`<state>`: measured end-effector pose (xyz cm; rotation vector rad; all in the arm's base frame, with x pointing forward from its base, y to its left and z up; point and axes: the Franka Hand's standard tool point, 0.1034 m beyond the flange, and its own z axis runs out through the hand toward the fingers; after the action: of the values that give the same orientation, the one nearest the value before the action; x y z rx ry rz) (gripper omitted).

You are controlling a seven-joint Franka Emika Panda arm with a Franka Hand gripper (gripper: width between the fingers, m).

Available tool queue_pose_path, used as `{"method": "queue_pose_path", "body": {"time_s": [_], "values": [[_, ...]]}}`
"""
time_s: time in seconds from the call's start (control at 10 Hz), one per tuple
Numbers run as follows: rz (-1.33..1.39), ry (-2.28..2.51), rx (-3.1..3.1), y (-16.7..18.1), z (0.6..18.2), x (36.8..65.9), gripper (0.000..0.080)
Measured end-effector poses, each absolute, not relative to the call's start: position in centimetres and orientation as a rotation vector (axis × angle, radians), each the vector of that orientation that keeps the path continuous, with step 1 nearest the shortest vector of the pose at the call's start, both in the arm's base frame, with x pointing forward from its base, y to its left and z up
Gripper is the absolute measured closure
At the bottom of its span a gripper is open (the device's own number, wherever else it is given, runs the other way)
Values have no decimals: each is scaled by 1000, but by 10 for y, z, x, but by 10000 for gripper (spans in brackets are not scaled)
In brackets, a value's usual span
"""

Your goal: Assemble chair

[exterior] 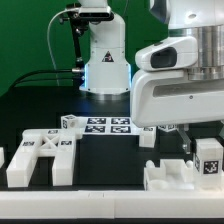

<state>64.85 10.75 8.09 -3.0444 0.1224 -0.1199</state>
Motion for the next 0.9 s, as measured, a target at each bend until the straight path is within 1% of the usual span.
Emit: {"method": "queue_pose_path", "body": {"time_s": [0.2, 0.5, 0.6, 0.8, 0.9], "values": [[-113, 347, -3020, 109, 81, 649, 517], [-80, 1350, -2722, 117, 79, 649, 517], [-55, 1579, -2587, 116, 80, 651, 517], [-47, 1686, -2516, 117, 80, 651, 515], [-49, 1668, -2529, 116, 80, 651, 442]]}}
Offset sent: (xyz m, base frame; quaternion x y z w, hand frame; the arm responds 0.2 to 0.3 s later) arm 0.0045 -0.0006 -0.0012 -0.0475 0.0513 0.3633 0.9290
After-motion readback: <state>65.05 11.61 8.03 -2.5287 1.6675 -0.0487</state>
